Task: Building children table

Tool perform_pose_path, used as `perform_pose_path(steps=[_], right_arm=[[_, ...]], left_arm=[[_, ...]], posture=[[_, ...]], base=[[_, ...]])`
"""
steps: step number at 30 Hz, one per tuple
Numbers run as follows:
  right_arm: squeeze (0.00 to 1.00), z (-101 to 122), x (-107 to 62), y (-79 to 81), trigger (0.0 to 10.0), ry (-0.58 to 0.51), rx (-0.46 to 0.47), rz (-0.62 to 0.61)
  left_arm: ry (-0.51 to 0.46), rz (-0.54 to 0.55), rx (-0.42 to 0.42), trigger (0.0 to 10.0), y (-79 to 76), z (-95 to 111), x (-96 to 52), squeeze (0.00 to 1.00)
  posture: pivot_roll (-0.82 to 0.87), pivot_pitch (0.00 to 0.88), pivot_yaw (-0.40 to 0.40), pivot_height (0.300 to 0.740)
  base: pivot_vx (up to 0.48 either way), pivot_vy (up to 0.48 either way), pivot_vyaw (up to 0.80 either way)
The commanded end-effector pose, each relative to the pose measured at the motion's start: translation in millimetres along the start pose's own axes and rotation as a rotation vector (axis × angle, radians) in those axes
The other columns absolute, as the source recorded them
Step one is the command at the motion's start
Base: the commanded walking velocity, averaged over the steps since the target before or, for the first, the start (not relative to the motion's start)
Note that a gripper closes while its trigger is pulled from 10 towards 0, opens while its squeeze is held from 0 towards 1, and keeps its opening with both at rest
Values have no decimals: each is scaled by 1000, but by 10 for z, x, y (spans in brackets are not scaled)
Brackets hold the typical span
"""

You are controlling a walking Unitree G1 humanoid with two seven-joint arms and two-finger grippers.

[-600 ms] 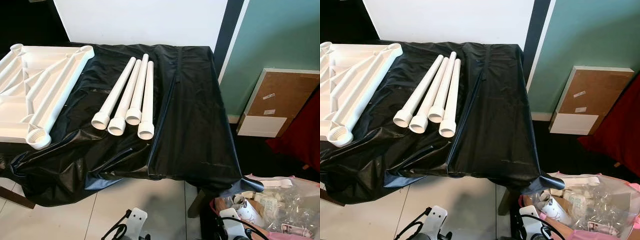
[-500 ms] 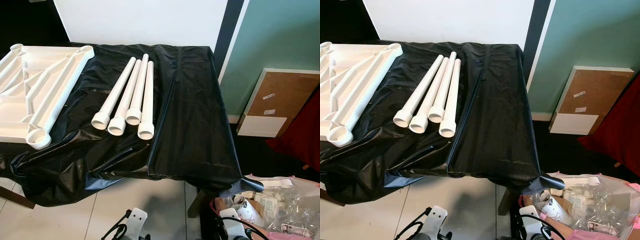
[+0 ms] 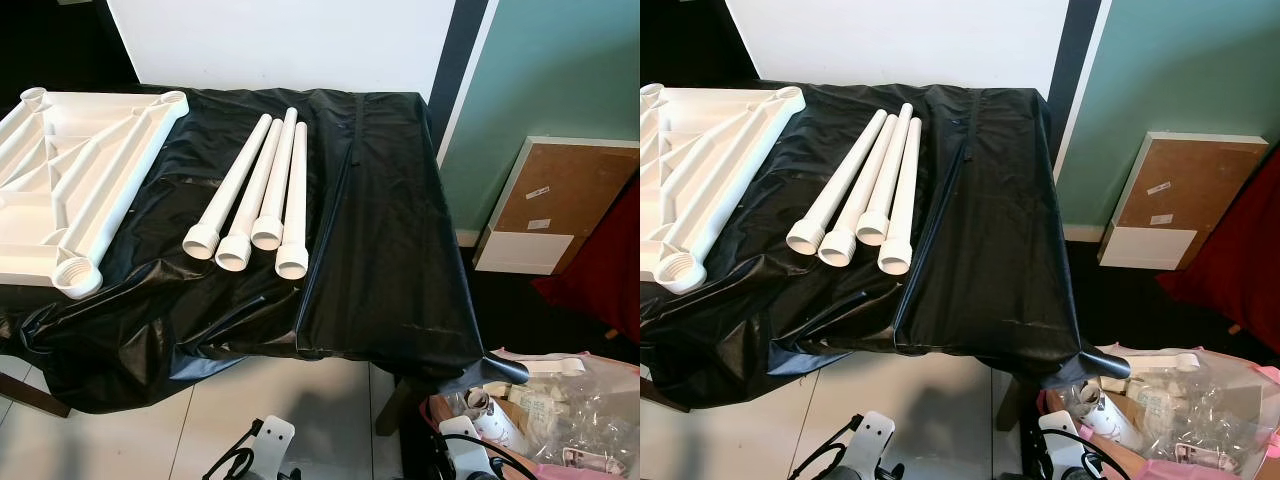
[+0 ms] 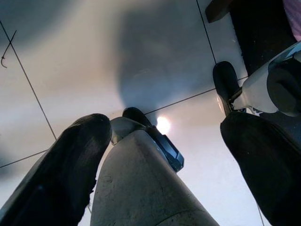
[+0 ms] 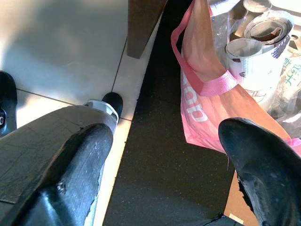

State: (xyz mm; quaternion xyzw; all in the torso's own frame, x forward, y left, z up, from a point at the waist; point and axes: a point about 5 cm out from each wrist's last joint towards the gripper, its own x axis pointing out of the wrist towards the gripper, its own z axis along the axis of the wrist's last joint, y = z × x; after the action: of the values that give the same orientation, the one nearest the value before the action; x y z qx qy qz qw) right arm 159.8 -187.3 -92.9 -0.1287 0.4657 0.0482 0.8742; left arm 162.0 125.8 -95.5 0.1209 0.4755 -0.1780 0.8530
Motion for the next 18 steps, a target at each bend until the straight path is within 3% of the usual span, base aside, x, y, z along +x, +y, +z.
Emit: perform_pose_path(steps=[1,18], right_arm=[[0,100,14,-104,10000,-32,-56,59],[0,53,-5,-22,10000,-55,-69,82]], left_arm=[[-169,44,-100,10000,427,261,-52,0],[-149,34,-71,10000,382,156,-61,0]], posture=[[-69,0,10,740],[-70,0,6,740]], base=[[0,0,0],[0,0,0]])
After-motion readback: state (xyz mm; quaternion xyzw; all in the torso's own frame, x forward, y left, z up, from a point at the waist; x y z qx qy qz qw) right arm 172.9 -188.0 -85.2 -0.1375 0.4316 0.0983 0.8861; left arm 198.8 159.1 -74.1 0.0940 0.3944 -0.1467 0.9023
